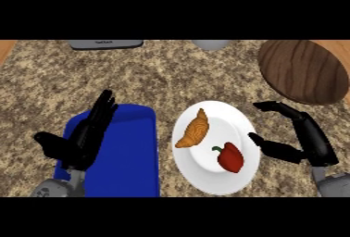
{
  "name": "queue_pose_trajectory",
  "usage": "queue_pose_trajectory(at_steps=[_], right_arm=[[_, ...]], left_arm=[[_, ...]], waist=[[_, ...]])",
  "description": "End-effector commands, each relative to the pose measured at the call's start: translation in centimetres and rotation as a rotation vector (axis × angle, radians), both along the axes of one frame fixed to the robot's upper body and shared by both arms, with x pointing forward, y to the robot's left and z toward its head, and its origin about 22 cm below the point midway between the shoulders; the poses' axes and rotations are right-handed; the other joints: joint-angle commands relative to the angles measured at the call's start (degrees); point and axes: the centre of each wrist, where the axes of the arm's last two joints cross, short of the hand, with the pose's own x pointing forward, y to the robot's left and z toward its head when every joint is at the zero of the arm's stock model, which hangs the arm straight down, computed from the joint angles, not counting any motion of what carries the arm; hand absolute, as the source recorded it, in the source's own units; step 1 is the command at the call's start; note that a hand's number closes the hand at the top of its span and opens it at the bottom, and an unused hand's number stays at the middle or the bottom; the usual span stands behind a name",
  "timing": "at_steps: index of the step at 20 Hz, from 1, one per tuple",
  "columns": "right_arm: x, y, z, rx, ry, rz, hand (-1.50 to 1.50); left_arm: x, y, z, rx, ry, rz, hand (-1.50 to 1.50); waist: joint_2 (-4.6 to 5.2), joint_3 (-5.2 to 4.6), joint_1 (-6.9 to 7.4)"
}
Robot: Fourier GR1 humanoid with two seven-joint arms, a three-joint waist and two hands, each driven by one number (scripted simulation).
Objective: Pick the bell pepper from the plate and place it in the bowl
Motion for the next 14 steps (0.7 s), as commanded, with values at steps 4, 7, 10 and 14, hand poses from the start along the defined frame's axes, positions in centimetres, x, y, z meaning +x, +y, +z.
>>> queue_pose_trajectory(at_steps=[4,7,10,14], right_arm=[[-6.7,2.7,1.2,-0.266,-0.090,0.183,-1.50],[-6.5,1.8,3.8,-0.530,-0.084,0.081,-1.50],[-6.4,2.4,6.3,-0.687,-0.043,-0.026,-1.50],[-8.5,4.9,7.9,-0.809,0.127,-0.083,-1.50]], left_arm=[[-0.2,-0.8,0.5,-0.022,0.030,-0.109,0.00],[0.1,0.0,0.6,-0.004,0.019,-0.093,0.00],[0.4,-0.2,0.2,-0.014,0.026,-0.117,0.00],[-0.1,-0.5,0.3,-0.014,0.035,-0.130,0.00]], waist=[[0.06,0.11,1.94],[-0.14,-0.13,1.66],[0.24,-0.17,2.23],[0.23,-0.11,3.30]])
